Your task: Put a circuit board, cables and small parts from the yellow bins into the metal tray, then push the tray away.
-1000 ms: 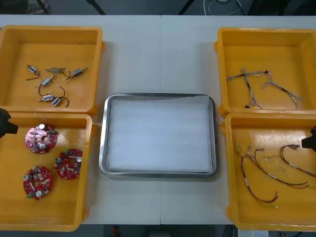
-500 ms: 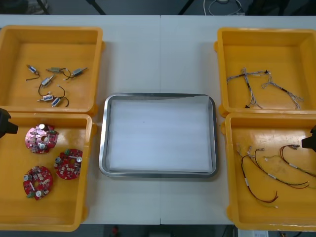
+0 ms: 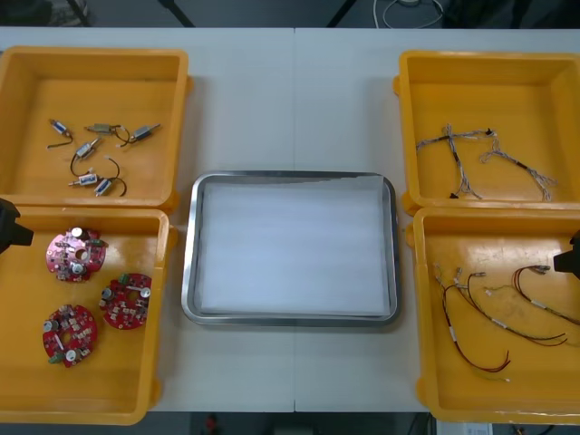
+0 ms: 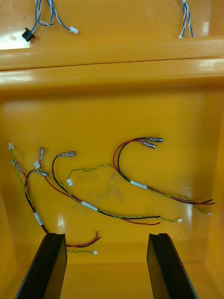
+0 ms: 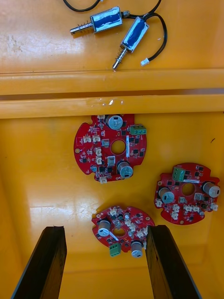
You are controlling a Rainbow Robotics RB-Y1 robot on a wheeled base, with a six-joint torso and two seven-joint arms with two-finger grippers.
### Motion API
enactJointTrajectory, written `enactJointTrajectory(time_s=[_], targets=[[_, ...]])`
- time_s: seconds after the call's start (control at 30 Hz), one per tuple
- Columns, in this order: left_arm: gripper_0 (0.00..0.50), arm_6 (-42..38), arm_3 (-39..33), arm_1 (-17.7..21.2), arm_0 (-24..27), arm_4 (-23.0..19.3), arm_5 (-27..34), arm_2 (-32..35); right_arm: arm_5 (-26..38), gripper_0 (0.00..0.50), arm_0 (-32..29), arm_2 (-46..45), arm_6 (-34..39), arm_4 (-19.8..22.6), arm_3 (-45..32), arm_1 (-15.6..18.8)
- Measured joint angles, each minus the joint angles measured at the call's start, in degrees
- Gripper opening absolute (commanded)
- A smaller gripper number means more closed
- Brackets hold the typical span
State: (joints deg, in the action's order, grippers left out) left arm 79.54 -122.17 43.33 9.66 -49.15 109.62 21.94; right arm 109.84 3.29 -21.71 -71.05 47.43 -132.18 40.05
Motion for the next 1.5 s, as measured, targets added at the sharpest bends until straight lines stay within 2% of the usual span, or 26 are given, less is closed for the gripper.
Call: enactJointTrajectory(time_s=[1.5], targets=[[0.5, 0.0, 0.0, 0.0, 0.0, 0.0, 0.0, 0.0, 0.0, 0.5, 0.0, 0.0, 0.0, 0.0, 0.0, 0.0]])
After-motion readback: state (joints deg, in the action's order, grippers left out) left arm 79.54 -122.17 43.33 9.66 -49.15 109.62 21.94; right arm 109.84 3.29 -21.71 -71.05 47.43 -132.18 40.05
